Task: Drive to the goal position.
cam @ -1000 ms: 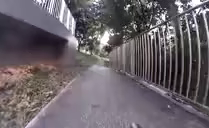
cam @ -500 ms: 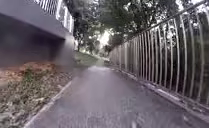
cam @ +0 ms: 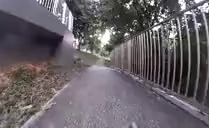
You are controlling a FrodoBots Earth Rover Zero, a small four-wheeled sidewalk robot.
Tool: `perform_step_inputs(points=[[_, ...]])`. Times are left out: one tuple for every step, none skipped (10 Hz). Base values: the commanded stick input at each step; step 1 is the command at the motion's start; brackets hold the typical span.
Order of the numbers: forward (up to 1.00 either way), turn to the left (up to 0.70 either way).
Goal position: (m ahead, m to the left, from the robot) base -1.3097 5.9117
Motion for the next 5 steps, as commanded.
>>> perform_step_inputs(points=[[0.70, 0.00], [0.70, 0.00], [0.70, 0.00], [0.70, 0.00], [0.70, -0.08]])
